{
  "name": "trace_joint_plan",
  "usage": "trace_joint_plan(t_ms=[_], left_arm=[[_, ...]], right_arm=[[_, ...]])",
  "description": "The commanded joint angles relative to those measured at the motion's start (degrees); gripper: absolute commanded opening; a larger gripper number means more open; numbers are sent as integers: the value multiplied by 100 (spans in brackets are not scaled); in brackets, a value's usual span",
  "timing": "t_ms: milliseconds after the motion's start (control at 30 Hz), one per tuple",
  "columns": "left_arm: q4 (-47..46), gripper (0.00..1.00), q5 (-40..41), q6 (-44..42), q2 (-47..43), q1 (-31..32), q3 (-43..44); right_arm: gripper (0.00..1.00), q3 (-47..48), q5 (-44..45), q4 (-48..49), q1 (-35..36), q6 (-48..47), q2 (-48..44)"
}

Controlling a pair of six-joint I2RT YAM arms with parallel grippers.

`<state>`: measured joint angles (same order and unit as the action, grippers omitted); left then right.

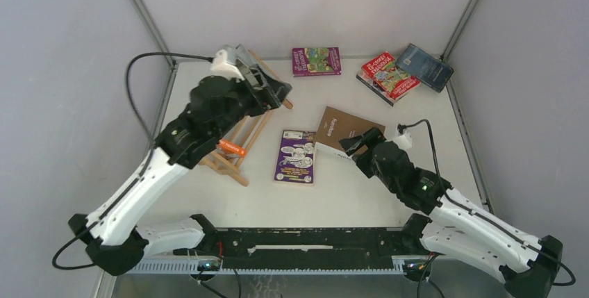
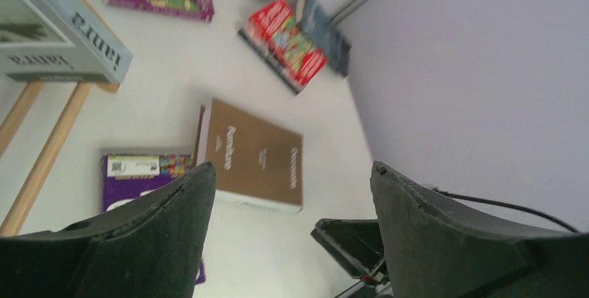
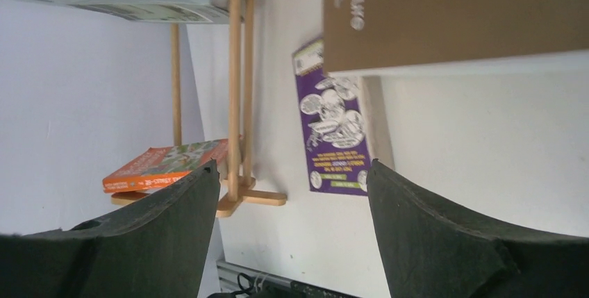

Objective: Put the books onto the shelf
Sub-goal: Pick up the book from the center of the board.

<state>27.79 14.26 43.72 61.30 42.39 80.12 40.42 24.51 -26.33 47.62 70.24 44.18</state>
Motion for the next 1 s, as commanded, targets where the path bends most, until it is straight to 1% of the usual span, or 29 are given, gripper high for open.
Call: trace_joint_plan(t_ms=[0, 133, 200, 267, 433, 567, 733, 967], left_arm=[[-404, 86, -529, -420, 295, 109, -309], [-516, 86, -979, -794, 769, 116, -371], [-515, 86, -1108, -1017, 1023, 113, -340], [-510, 87, -1160, -1220, 1274, 103, -339], [-613, 87, -1500, -1536, 1804, -38, -464], [-1068, 88, -1846, -1549, 1877, -279, -958], [-1394, 88, -2133, -1638, 1857, -601, -1365], [-1373, 88, -2391, -1937, 1946, -794, -1344]], right_arm=[[84, -800, -174, 689, -48, 1055, -415], [85, -1351, -190, 1403, -51, 1564, -278], [85, -1627, -177, 1922, -52, 1784, -92], [85, -1843, -143, 2417, -55, 2047, 214], [92, -2187, -45, 3790, -59, 2580, 1204], [99, -2236, 130, 4532, 42, 2954, 1955], [99, -2267, 351, 5276, 86, 3350, 2764], [99, -2361, 590, 6118, 103, 3869, 3666]])
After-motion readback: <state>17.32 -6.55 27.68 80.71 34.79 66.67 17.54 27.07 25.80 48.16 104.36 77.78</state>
